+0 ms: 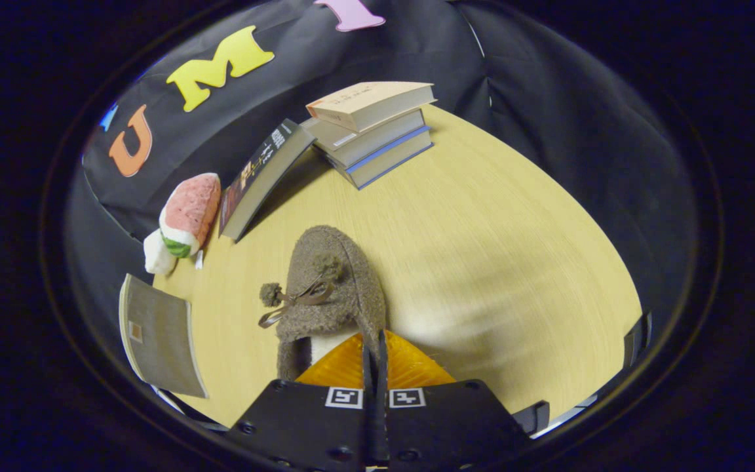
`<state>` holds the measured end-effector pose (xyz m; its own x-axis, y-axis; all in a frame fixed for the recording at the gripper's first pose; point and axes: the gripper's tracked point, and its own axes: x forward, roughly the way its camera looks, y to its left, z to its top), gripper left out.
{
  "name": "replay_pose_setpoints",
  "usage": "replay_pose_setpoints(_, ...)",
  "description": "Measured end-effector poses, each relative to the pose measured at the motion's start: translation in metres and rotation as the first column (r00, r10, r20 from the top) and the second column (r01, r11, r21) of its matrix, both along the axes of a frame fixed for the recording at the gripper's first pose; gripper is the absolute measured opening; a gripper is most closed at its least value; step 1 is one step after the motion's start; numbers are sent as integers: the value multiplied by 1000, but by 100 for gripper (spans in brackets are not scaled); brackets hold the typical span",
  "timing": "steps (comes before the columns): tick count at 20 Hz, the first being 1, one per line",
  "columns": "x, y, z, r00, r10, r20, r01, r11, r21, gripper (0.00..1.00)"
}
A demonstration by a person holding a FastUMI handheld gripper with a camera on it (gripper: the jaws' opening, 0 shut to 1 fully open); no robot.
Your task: Open the storage box then place both shoes into the box .Put the left shoe in first, then the right shoe, with the right side of both shoes facing outward in a uniform manner.
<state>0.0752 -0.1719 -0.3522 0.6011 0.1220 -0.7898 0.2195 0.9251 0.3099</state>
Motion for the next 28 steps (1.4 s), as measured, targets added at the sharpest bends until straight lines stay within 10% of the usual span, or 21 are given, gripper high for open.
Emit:
replay_pose_setpoints(17,-17,240,196,974,-18,224,-2,996,87,0)
replay_pose_setpoints(28,-28,415,192,968,73,239,-89,994,58,0)
